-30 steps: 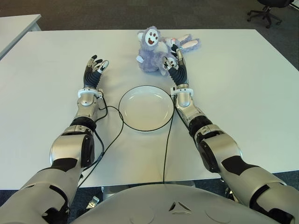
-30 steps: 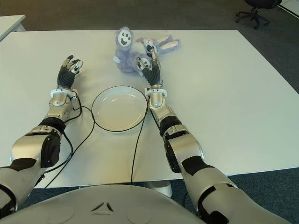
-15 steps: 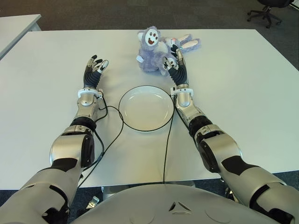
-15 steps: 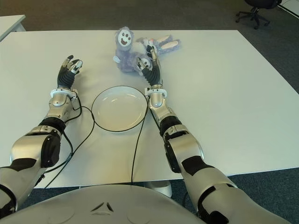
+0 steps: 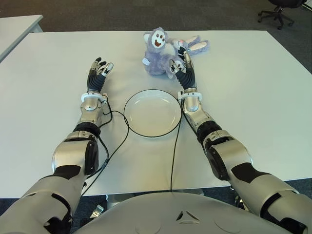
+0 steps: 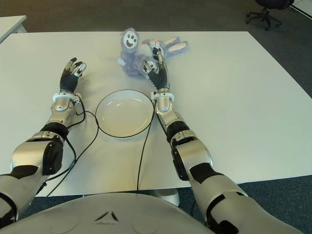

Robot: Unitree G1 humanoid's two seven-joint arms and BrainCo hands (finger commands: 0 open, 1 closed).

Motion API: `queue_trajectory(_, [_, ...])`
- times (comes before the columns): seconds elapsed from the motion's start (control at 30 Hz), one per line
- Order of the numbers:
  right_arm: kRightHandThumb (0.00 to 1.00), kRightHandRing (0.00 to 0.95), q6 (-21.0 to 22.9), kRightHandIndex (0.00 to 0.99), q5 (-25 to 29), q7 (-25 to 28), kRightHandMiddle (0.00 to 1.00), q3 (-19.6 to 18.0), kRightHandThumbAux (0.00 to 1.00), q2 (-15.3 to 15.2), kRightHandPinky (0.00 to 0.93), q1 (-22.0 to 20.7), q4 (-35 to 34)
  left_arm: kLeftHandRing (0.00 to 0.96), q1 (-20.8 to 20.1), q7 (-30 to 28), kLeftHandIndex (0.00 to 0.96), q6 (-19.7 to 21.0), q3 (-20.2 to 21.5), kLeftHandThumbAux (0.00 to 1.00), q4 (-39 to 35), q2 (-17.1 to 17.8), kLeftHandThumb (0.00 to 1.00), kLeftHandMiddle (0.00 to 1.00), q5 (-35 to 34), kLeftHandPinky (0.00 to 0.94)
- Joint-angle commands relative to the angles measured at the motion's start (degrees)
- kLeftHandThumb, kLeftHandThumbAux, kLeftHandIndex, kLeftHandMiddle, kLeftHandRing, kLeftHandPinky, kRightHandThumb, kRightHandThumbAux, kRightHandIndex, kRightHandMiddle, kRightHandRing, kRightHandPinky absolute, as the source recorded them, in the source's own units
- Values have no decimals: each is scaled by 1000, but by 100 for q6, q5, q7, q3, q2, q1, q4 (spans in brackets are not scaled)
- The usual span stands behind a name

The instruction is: Put the doll into the plate.

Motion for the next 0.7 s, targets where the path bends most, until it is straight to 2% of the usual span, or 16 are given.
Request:
queue_trajectory(0.03, [477, 126, 288, 67, -130, 101, 131, 67, 458, -92, 157, 1400, 749, 160, 521, 104, 0, 362, -17, 435, 353, -199, 0, 153, -6, 128])
queue_trajectory(0.27, [478, 122, 281, 63, -106, 169, 125, 51, 468, -95, 147, 1391, 748, 187, 513, 100, 2, 370, -14, 431, 354, -203, 0, 165, -10, 164])
queue_trajectory(0.4, [467, 92, 229, 49, -147, 252, 101, 99, 467, -116, 101, 1386, 732, 165, 519, 91, 0, 347, -23, 423, 351, -206, 0, 155, -3, 119])
queue_trajectory(0.7, [493, 81, -27, 53, -494, 213, 97, 435, 465, -264, 76, 1376, 706, 155, 516, 80, 0, 346, -36, 426, 356, -198, 0, 150, 11, 133])
